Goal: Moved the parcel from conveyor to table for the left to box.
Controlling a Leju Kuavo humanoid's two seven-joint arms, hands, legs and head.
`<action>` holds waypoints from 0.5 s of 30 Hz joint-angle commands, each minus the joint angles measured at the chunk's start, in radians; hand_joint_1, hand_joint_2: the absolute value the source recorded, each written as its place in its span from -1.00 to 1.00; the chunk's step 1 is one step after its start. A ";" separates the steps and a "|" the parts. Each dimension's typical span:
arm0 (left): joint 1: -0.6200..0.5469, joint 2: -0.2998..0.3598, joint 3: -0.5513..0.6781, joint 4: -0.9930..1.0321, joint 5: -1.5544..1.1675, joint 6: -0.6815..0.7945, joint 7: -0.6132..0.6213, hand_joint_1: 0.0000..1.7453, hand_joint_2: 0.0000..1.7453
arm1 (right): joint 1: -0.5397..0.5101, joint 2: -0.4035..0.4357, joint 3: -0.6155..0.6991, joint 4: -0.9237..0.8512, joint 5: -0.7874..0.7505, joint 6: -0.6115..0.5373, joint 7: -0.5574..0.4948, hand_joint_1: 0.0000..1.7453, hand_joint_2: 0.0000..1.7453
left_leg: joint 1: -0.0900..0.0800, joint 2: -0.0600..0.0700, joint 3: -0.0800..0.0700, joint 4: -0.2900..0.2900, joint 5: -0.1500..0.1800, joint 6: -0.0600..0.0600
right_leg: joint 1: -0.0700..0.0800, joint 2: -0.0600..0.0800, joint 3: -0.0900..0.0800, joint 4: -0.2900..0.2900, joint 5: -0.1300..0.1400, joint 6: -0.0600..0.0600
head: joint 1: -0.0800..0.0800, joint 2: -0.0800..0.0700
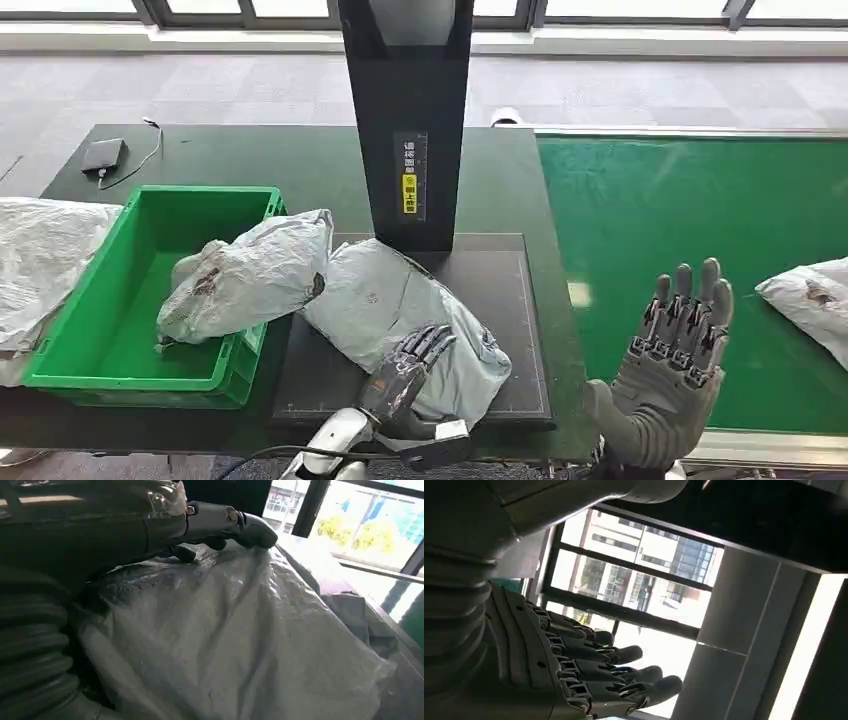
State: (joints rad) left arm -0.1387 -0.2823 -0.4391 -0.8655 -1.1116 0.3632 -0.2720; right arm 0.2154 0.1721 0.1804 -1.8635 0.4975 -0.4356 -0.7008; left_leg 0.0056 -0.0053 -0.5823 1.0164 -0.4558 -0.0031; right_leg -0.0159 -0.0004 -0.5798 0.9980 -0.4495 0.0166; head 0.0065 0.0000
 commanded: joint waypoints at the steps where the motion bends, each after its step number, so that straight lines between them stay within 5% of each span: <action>1: -0.041 -0.028 0.038 0.196 -0.012 0.018 -0.001 1.00 1.00 | -0.039 0.044 -0.031 0.044 0.020 0.038 0.003 -1.00 1.00 | 0.000 0.001 0.002 -0.001 0.000 0.000 | 0.000 0.001 0.001 -0.001 0.000 -0.001 | -0.001 0.000; 12: -0.004 -0.028 0.077 0.071 -0.012 -0.001 -0.014 1.00 1.00 | -0.027 0.087 -0.091 -0.008 0.022 0.085 0.003 -1.00 1.00 | 0.000 0.002 -0.003 -0.002 0.000 0.000 | 0.001 0.001 0.003 -0.002 0.001 -0.002 | -0.001 0.000; 15: -0.014 -0.035 0.076 0.069 -0.025 -0.007 -0.015 1.00 1.00 | -0.012 0.104 -0.114 -0.041 0.028 0.102 0.003 -1.00 1.00 | 0.000 -0.001 0.006 -0.001 0.000 -0.001 | 0.000 0.000 0.005 -0.001 0.000 -0.001 | -0.001 0.000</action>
State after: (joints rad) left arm -0.1560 -0.2903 -0.4227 -0.8187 -1.1227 0.3872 -0.2926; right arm 0.2030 0.2304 0.1625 -1.8681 0.5207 -0.3578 -0.7008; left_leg 0.0057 -0.0047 -0.5733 1.0160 -0.4559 -0.0040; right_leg -0.0157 0.0008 -0.5722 0.9980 -0.4492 0.0160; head 0.0053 0.0000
